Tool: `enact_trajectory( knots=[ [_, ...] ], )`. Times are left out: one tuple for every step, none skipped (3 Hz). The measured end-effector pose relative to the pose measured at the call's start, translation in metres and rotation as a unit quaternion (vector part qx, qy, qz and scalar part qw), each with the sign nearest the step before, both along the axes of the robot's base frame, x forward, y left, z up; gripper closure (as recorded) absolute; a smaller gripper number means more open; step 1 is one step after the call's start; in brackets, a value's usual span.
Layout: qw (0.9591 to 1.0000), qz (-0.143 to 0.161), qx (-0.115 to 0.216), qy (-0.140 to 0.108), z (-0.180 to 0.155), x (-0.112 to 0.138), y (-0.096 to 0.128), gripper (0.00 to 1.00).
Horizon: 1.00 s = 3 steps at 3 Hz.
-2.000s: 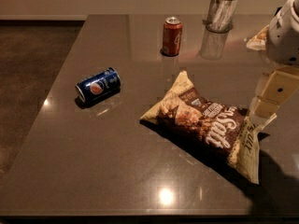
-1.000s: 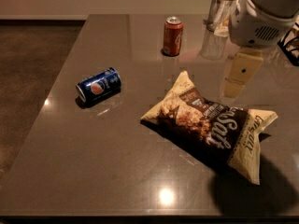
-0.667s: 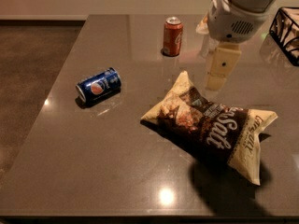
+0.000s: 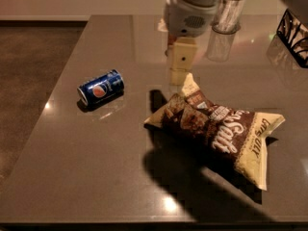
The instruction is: Place pepsi can upright
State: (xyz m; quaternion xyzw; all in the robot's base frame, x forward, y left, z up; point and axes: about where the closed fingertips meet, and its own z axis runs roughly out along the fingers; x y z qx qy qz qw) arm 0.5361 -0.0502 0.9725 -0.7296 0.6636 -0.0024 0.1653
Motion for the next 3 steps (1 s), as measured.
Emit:
enact_trajectory(
  knots=[
    [0.9992,0.040,-0.002,0.002,-0.007,0.011,0.038,0.00],
    [0.9964,0.082,-0.017,0.012,-0.023,0.021,0.076,0.00],
    [0.9911,0.126,-0.032,0.028,-0.043,0.026,0.116,0.00]
  ],
)
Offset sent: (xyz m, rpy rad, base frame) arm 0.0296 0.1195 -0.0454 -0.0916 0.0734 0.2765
